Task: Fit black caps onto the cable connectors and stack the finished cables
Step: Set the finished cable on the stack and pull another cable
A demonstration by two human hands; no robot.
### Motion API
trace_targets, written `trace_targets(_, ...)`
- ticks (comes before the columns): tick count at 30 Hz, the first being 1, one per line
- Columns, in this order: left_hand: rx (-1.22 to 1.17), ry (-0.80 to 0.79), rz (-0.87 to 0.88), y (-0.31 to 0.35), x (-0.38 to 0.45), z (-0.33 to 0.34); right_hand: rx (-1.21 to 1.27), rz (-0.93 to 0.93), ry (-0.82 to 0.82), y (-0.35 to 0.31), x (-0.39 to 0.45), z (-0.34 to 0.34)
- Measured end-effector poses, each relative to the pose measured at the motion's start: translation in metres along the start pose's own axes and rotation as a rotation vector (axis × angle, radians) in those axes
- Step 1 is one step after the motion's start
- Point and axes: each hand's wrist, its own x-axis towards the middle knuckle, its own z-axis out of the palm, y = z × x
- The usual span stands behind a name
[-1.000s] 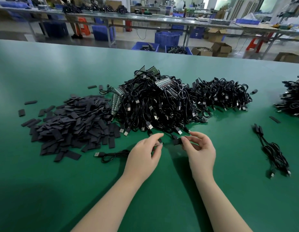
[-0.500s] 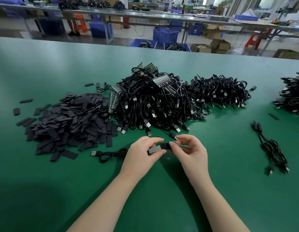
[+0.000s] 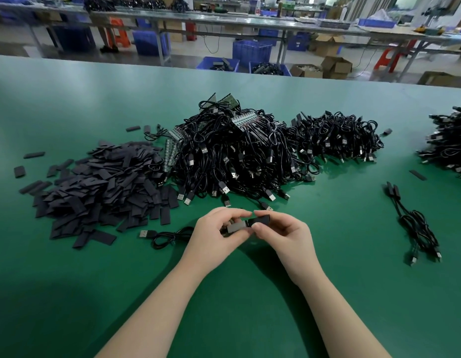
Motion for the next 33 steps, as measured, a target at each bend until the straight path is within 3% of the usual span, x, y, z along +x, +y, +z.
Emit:
trace_targets(4, -0.051, 0.015, -0.048, -0.004, 0.0, 0.001, 0.048, 0.034, 0.119, 0.002, 0.003, -0.003)
trace_targets(8, 0.02, 0.074, 0.04, -0.003, 0.0, 0.001, 0.11, 0.064, 0.184, 0.003, 0.004, -0.005)
trace_targets(16, 0.019, 0.103, -0.036, 0.003, -0.003, 0.0, 0.087, 0.051, 0.188, 0.001, 0.002, -0.001)
trace_targets(22, 0.085, 0.04, 0.035, 0.007, -0.005, 0.0, 0.093, 0.039, 0.141, 0.002, 0.0, 0.002)
trace_targets(33, 0.126, 0.082, 0.032, 0.01, -0.004, -0.002, 0.073, 0.013, 0.144, 0.003, 0.001, 0.001)
